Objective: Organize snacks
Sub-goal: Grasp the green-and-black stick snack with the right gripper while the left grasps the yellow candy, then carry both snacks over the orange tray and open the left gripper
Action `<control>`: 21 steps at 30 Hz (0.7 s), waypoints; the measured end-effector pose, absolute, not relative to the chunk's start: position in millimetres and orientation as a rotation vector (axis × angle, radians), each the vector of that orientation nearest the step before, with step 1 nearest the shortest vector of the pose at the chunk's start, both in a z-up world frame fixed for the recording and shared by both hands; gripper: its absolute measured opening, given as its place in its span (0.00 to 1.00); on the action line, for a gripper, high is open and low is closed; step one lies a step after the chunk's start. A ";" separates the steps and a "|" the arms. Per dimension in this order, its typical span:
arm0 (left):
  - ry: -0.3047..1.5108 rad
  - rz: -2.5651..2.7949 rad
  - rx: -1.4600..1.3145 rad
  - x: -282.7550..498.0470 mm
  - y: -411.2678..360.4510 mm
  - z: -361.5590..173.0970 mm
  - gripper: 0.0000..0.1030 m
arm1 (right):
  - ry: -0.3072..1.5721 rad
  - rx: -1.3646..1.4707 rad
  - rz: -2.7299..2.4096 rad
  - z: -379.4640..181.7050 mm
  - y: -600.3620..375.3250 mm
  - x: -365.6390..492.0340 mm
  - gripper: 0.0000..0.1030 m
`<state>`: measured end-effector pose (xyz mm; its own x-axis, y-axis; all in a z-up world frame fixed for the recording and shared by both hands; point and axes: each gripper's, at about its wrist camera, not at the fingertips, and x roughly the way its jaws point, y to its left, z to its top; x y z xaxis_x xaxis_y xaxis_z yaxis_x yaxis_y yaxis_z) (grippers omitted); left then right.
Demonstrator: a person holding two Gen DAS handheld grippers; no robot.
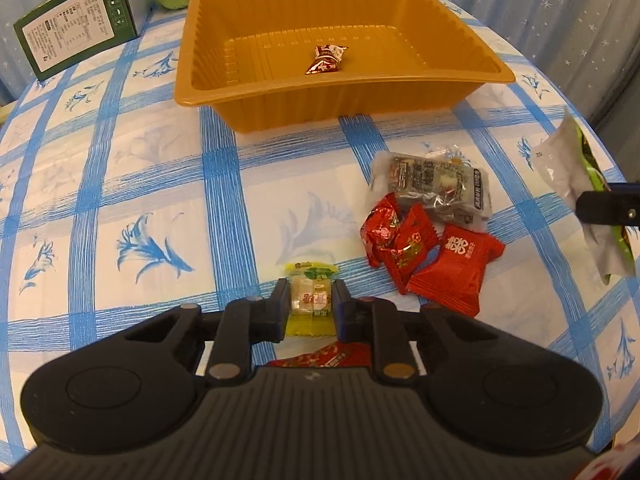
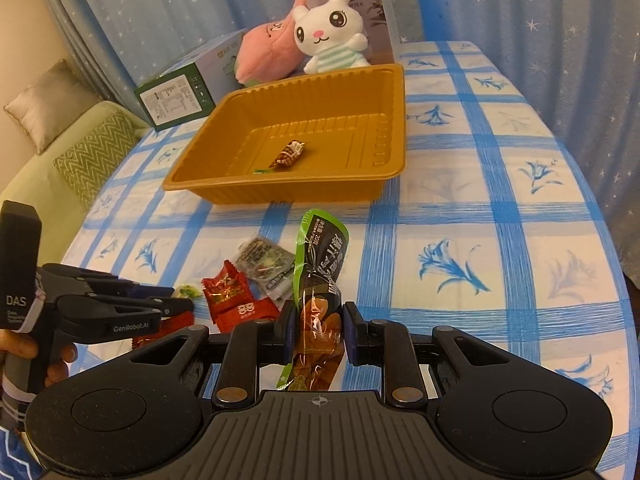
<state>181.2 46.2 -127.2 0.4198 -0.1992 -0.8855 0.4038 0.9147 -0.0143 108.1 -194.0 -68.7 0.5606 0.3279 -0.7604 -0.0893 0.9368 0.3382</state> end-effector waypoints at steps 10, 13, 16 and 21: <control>1.046 -0.336 0.176 173.7 49.7 -116.0 0.18 | 0.938 0.261 0.276 -64.8 -194.8 108.9 0.24; 1.023 -0.327 0.159 169.5 53.2 -103.9 0.18 | 0.933 0.258 0.288 -63.0 -194.5 109.8 0.24; 0.993 -0.320 0.142 166.5 55.8 -89.4 0.18 | 0.930 0.253 0.298 -60.8 -193.6 111.5 0.24; 0.929 -0.322 0.126 167.3 56.4 -62.8 0.18 | 0.927 0.254 0.305 -56.6 -193.7 118.5 0.24</control>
<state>167.3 56.4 -62.8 0.5547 -0.2173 -0.8032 0.3255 0.9450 -0.0309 118.5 -193.7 -56.6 0.5628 0.3643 -0.7420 -0.1480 0.9275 0.3432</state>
